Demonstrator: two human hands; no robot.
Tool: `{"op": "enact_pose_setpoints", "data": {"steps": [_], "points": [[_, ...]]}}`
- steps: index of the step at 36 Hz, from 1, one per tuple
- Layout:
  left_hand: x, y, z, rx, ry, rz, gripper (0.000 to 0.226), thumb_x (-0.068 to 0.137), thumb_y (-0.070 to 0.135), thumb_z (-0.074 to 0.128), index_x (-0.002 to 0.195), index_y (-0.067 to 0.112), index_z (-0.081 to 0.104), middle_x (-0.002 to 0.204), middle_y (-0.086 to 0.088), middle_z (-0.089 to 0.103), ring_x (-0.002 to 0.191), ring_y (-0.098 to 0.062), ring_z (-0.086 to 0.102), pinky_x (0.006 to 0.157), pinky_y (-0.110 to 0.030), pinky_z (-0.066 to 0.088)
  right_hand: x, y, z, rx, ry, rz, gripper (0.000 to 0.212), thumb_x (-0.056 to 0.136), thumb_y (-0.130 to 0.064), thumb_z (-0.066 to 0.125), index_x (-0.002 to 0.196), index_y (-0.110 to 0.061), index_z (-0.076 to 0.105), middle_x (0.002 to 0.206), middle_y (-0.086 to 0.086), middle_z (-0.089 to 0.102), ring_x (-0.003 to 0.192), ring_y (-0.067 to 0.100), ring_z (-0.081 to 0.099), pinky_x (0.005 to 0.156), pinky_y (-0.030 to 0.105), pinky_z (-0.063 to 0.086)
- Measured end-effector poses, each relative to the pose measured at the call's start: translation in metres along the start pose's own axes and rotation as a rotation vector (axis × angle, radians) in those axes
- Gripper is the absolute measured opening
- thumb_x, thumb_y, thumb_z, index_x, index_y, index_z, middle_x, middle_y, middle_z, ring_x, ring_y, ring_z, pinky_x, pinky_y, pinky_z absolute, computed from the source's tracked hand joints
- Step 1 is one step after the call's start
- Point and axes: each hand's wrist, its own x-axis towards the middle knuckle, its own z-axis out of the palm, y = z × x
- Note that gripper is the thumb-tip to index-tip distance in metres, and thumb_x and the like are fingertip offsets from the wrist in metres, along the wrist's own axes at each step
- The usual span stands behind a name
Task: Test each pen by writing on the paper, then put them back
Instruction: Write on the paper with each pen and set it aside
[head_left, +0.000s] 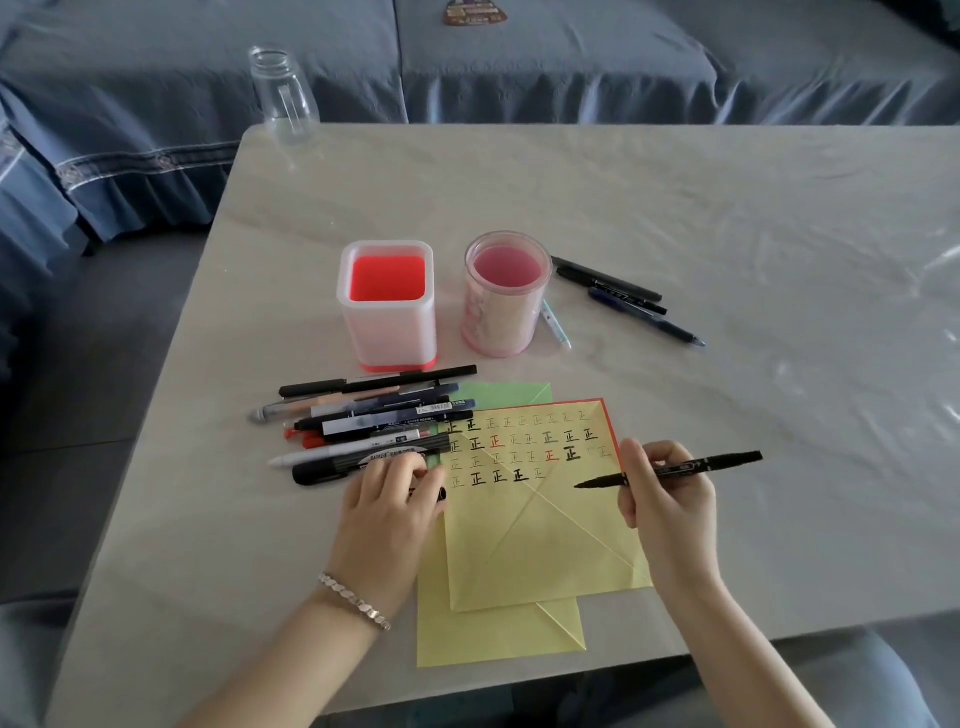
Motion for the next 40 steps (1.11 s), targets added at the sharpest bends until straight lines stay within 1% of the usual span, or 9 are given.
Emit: {"op": "enact_pose_setpoints", "data": {"steps": [3, 6, 11, 17, 21, 26, 29, 34, 40], "points": [[0.0, 0.005, 0.002, -0.032, 0.067, -0.018, 0.054, 0.066, 0.012, 0.08, 0.115, 0.011, 0.056, 0.105, -0.008, 0.044, 0.093, -0.025, 0.043, 0.076, -0.044, 0.049, 0.002, 0.005, -0.001, 0.017, 0.013, 0.008, 0.021, 0.091, -0.012, 0.054, 0.072, -0.009, 0.046, 0.037, -0.006, 0.042, 0.034, 0.005, 0.033, 0.039, 0.012, 0.03], [0.0, 0.021, -0.002, -0.087, 0.106, 0.015, 0.039, 0.086, 0.022, 0.047, 0.124, 0.013, 0.045, 0.118, -0.012, 0.041, 0.107, -0.027, 0.042, 0.091, -0.044, 0.042, 0.006, 0.007, -0.003, 0.041, 0.003, 0.007, 0.013, 0.091, -0.009, 0.053, 0.078, -0.01, 0.052, 0.04, -0.004, 0.048, 0.037, 0.006, 0.04, 0.041, 0.013, 0.035], [-0.006, 0.061, -0.002, -0.102, -0.152, 0.094, 0.043, 0.089, 0.037, 0.035, 0.13, 0.027, 0.044, 0.136, -0.019, 0.045, 0.129, -0.034, 0.038, 0.11, -0.047, 0.025, 0.014, 0.008, 0.002, 0.088, -0.058, 0.001, 0.021, 0.094, -0.009, 0.048, 0.079, -0.009, 0.062, 0.057, 0.003, 0.067, 0.053, 0.016, 0.061, 0.049, 0.02, 0.048], [-0.008, 0.071, 0.016, -0.063, -0.345, 0.078, 0.054, 0.084, 0.055, 0.034, 0.134, 0.036, 0.04, 0.146, -0.021, 0.031, 0.136, -0.036, 0.02, 0.103, -0.048, 0.019, 0.02, 0.01, 0.015, -0.009, -0.109, -0.068, 0.017, 0.089, -0.01, 0.058, 0.072, -0.011, 0.062, 0.055, -0.003, 0.066, 0.054, 0.009, 0.063, 0.05, 0.018, 0.049], [-0.007, 0.067, 0.02, -0.057, -0.358, 0.105, 0.055, 0.081, 0.058, 0.036, 0.132, 0.038, 0.044, 0.146, -0.018, 0.032, 0.136, -0.036, 0.023, 0.103, -0.049, 0.018, 0.022, 0.014, 0.023, -0.058, -0.046, -0.077, 0.028, 0.083, -0.018, 0.067, 0.06, -0.007, 0.055, 0.042, -0.002, 0.056, 0.038, 0.007, 0.05, 0.043, 0.016, 0.041], [-0.007, 0.063, 0.02, -0.041, -0.348, 0.133, 0.055, 0.081, 0.059, 0.035, 0.132, 0.039, 0.042, 0.145, -0.017, 0.035, 0.135, -0.036, 0.025, 0.104, -0.048, 0.018, 0.025, 0.025, 0.031, -0.121, 0.055, -0.082, 0.042, 0.082, -0.023, 0.067, 0.051, -0.009, 0.042, 0.038, 0.002, 0.048, 0.035, 0.012, 0.042, 0.044, 0.02, 0.038], [-0.007, 0.063, 0.02, -0.051, -0.34, 0.124, 0.054, 0.082, 0.06, 0.034, 0.132, 0.039, 0.042, 0.145, -0.017, 0.035, 0.135, -0.035, 0.023, 0.105, -0.047, 0.017, 0.026, 0.033, 0.034, -0.177, 0.104, -0.103, 0.041, 0.082, -0.017, 0.064, 0.051, -0.007, 0.041, 0.044, 0.009, 0.045, 0.043, 0.017, 0.039, 0.047, 0.025, 0.035], [-0.008, 0.064, 0.019, -0.058, -0.334, 0.109, 0.055, 0.082, 0.06, 0.036, 0.133, 0.039, 0.038, 0.145, -0.017, 0.034, 0.136, -0.034, 0.022, 0.105, -0.046, 0.016, 0.021, 0.035, 0.036, -0.247, 0.129, -0.196, 0.036, 0.082, -0.006, 0.061, 0.054, 0.006, 0.042, 0.045, 0.005, 0.034, 0.043, 0.01, 0.033, 0.042, 0.014, 0.028], [-0.008, 0.064, 0.019, -0.058, -0.343, 0.1, 0.056, 0.082, 0.06, 0.035, 0.134, 0.04, 0.037, 0.146, -0.017, 0.033, 0.137, -0.034, 0.02, 0.106, -0.046, 0.015, 0.021, 0.038, 0.037, -0.272, 0.117, -0.234, 0.035, 0.081, -0.003, 0.062, 0.052, 0.001, 0.043, 0.042, 0.001, 0.034, 0.043, 0.01, 0.036, 0.042, 0.014, 0.028]]}}
